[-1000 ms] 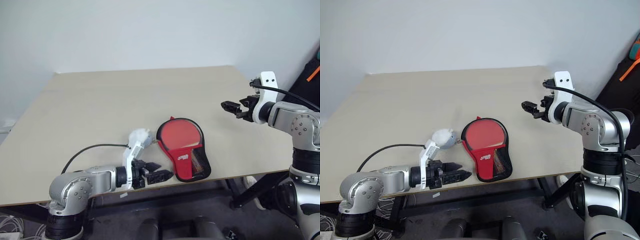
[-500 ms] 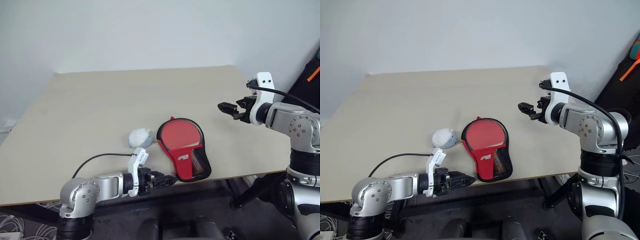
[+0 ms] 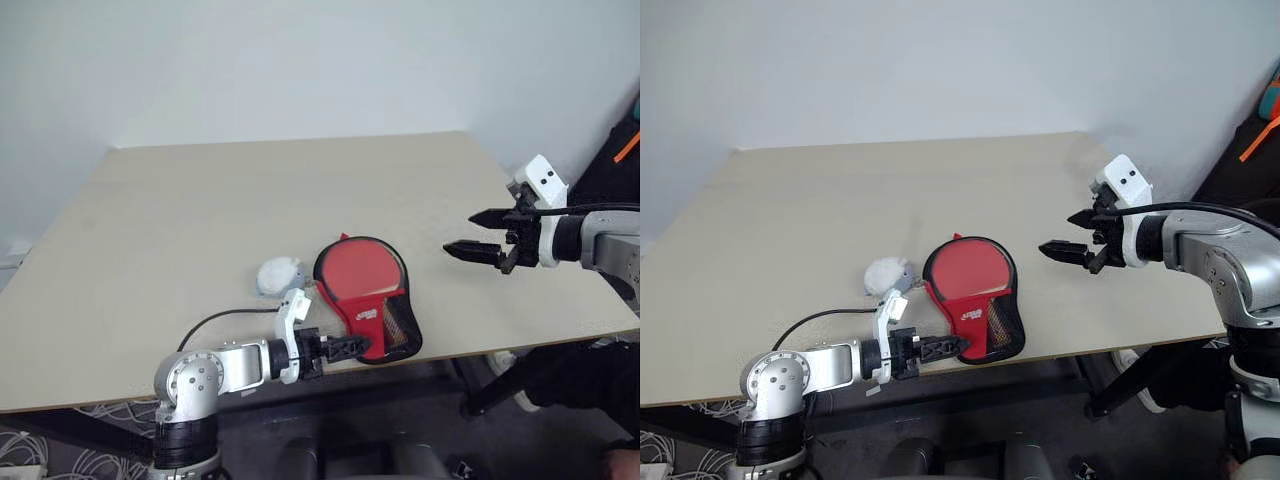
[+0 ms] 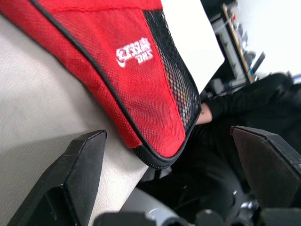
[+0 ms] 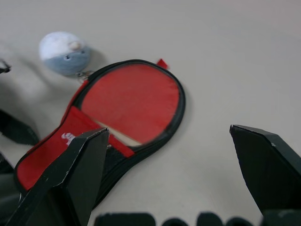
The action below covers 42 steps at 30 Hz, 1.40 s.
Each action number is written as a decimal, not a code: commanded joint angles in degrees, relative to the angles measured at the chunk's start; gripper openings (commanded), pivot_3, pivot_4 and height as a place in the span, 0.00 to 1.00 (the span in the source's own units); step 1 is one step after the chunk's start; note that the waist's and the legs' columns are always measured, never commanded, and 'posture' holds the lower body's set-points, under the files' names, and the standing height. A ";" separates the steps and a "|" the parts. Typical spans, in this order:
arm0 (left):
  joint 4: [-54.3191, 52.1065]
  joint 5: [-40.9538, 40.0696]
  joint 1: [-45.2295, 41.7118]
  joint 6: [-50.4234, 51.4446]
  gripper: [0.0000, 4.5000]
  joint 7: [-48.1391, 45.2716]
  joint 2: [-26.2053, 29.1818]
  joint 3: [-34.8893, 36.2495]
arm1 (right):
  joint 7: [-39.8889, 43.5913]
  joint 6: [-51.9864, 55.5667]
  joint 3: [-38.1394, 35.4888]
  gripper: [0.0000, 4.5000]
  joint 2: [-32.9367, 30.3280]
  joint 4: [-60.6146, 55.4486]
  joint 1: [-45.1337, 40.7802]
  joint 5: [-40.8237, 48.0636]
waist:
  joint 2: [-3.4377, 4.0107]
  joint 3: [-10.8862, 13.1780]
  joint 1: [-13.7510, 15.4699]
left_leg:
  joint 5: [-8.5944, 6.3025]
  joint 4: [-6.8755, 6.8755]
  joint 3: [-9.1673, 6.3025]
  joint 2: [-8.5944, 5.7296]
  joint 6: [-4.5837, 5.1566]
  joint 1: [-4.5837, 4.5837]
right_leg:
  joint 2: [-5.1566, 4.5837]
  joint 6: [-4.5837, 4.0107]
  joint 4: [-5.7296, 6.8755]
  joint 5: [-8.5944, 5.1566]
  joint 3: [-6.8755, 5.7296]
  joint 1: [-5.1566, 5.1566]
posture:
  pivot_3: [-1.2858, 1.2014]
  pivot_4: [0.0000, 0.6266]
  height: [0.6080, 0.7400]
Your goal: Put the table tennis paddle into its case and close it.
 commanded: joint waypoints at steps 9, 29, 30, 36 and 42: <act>4.44 3.02 -1.89 3.83 1.00 7.38 -6.54 4.54 | 0.70 -1.74 -0.54 0.99 -0.70 -1.47 -1.68 -0.87 | 0.01 -0.02 0.15 | 0.00 0.06 -0.06 -0.12 0.00 0.02 | -0.10 0.02 -0.01 -0.01 -0.02 0.10 | 0.52 0.00 1.00; 11.11 7.28 -5.66 5.85 0.56 11.64 -8.24 7.88 | -1.28 -0.57 -1.23 1.00 -0.23 -2.58 -2.53 -0.58 | 0.02 -0.06 0.08 | -0.04 0.10 -0.22 -0.26 -0.08 0.17 | -0.21 0.07 -0.08 -0.04 -0.12 0.37 | 0.52 0.00 1.00; 11.31 7.29 -5.59 5.85 0.47 11.88 -8.20 7.92 | -1.38 -0.25 -1.35 1.00 -0.06 -2.80 -2.81 -0.29 | 0.02 -0.06 0.07 | -0.04 0.09 -0.22 -0.25 -0.07 0.16 | -0.21 0.07 -0.07 -0.04 -0.12 0.36 | 0.52 0.00 1.00; 11.87 6.79 -5.30 5.85 0.01 12.83 -8.05 7.81 | -1.80 0.88 -1.36 1.00 0.39 -3.97 -3.55 0.76 | 0.11 -0.12 0.05 | -0.04 0.04 -0.22 -0.26 -0.08 0.15 | -0.22 0.09 -0.09 -0.05 -0.11 0.34 | 0.52 0.00 1.00; 11.57 6.43 -5.05 5.85 0.01 13.11 -7.98 7.87 | -2.65 1.93 -1.44 1.00 1.25 -5.07 -3.47 1.67 | 0.26 -0.21 -0.04 | -0.11 0.01 -0.22 -0.25 -0.19 0.23 | -0.21 0.09 -0.07 -0.06 -0.10 0.35 | 0.52 0.00 1.00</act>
